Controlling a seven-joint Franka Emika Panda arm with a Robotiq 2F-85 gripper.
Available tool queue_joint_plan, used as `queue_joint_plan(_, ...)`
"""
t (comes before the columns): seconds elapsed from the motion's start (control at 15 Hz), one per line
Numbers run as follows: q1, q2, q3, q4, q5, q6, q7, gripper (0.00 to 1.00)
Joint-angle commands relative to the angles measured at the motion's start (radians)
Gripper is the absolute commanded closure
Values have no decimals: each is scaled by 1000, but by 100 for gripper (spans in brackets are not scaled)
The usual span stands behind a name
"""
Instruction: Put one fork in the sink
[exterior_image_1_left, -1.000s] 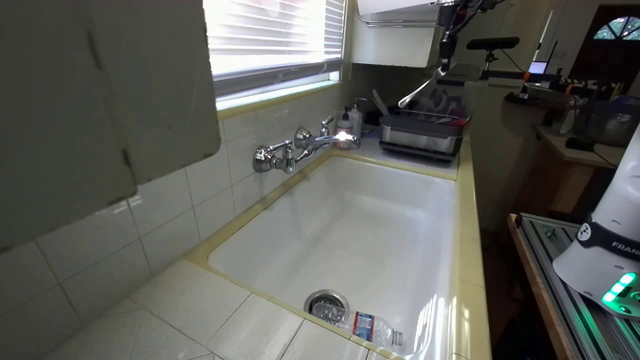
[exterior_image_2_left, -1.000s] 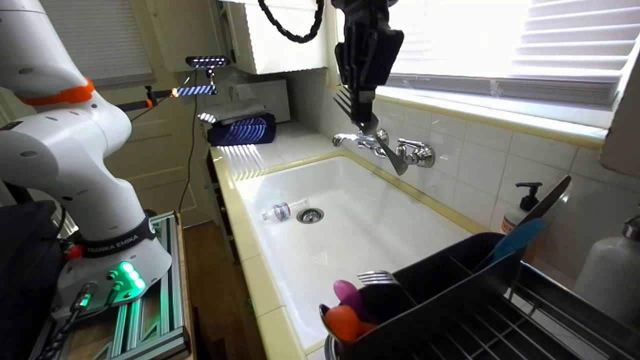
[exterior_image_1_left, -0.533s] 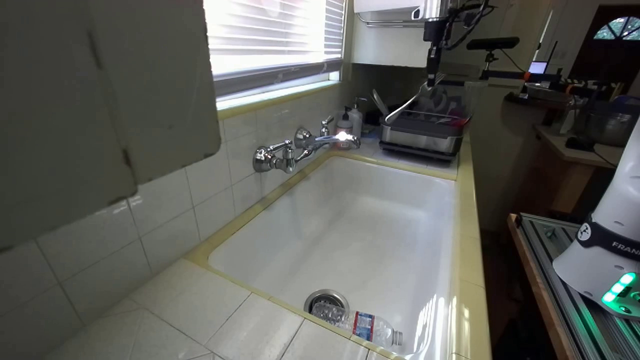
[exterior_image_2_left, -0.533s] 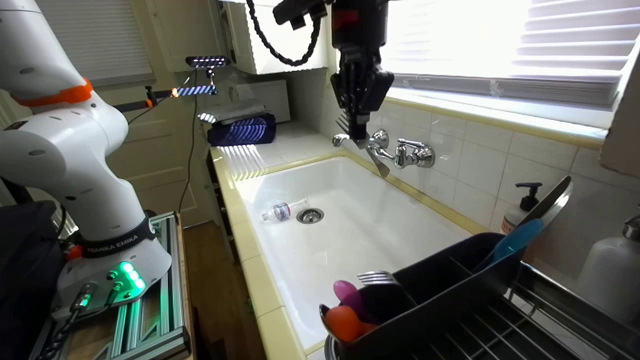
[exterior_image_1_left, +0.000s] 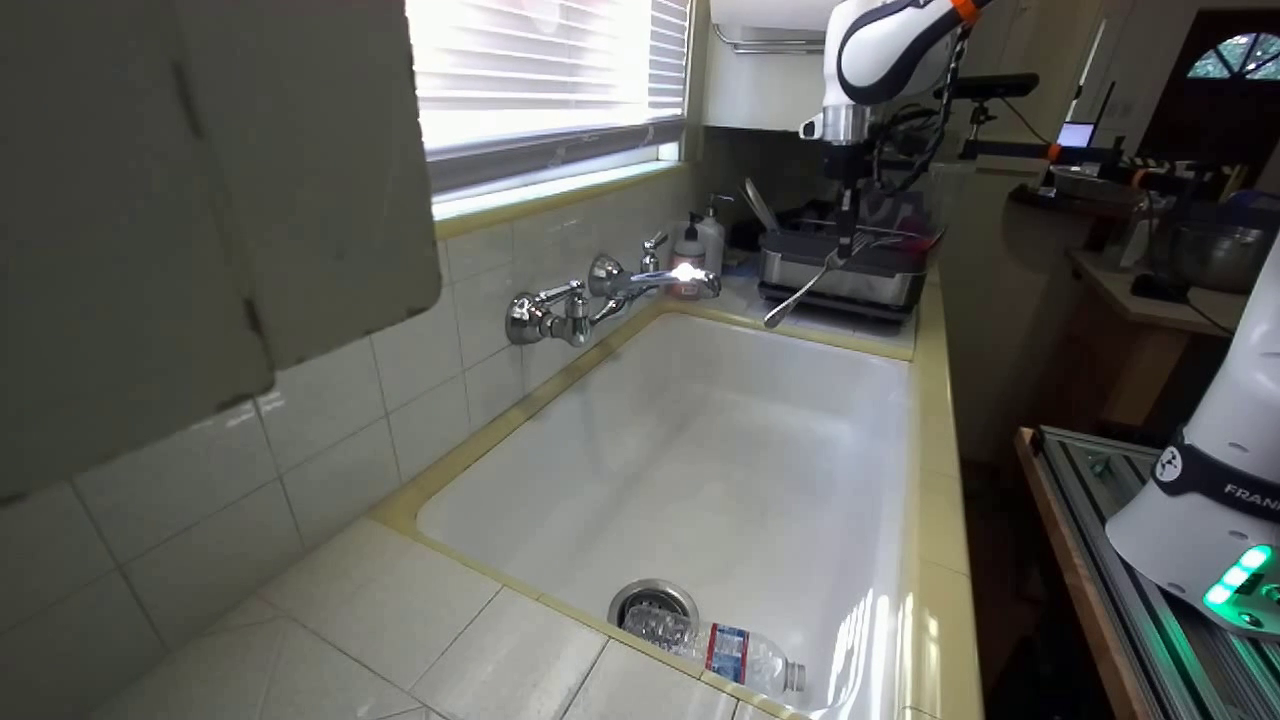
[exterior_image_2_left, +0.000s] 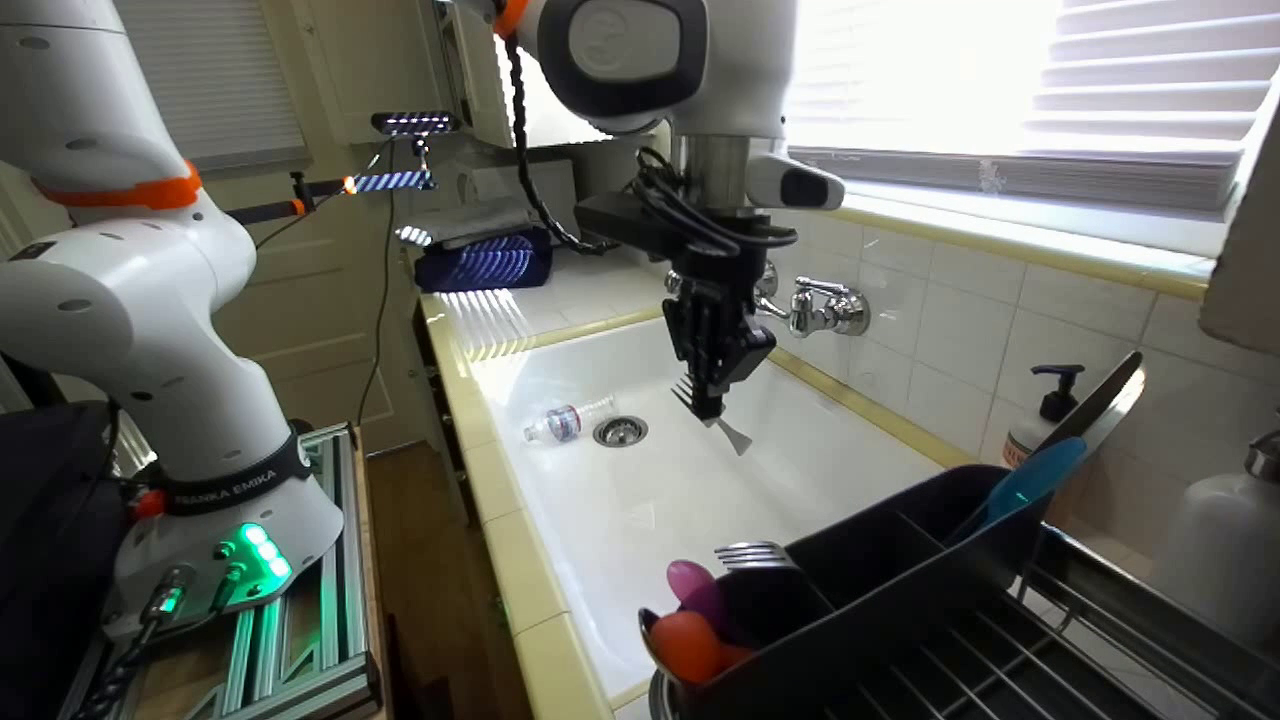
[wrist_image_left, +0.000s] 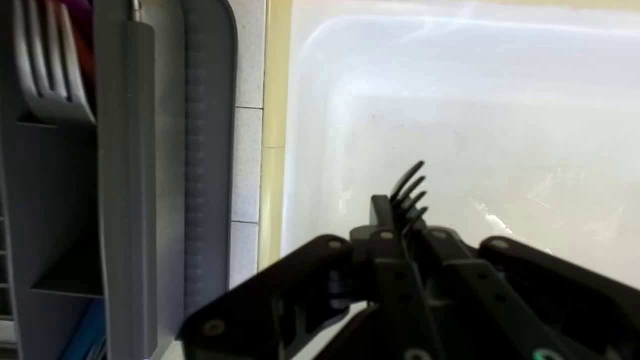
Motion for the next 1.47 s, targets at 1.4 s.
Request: queue_joint_plan(1.4, -146, 608, 230, 93, 325, 656, 76, 99)
